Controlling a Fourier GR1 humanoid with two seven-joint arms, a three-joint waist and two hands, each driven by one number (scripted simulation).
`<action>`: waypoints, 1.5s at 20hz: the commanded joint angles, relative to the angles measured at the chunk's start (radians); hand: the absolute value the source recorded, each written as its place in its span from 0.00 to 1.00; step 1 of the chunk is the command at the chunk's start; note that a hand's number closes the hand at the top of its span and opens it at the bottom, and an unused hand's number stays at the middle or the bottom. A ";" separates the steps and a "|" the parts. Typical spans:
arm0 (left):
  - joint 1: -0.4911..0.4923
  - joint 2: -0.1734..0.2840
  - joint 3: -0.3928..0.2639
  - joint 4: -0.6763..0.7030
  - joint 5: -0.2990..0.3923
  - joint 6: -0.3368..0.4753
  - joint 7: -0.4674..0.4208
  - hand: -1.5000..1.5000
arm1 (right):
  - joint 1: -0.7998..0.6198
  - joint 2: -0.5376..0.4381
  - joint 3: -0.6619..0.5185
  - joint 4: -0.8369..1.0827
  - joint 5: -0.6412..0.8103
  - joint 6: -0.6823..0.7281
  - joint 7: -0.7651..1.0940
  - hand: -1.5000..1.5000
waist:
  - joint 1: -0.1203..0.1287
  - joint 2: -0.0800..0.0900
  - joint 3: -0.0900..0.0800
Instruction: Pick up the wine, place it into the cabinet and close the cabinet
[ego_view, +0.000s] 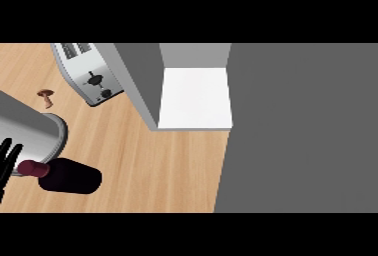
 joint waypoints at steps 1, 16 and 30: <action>-0.003 -0.004 0.014 0.135 -0.037 -0.050 -0.088 0.00 | 0.006 0.023 0.018 -0.113 -0.059 -0.034 0.078 0.00 | 0.001 0.000 -0.001; -0.054 0.036 0.042 0.491 -0.147 -0.170 -0.334 0.00 | 0.069 0.015 0.001 -0.125 -0.077 0.013 0.019 0.00 | 0.001 0.001 0.000; -0.220 0.037 0.043 0.930 -0.240 -0.170 -0.572 0.00 | -0.084 -0.019 -0.018 -0.078 -0.089 -0.031 0.124 0.00 | -0.005 0.001 -0.001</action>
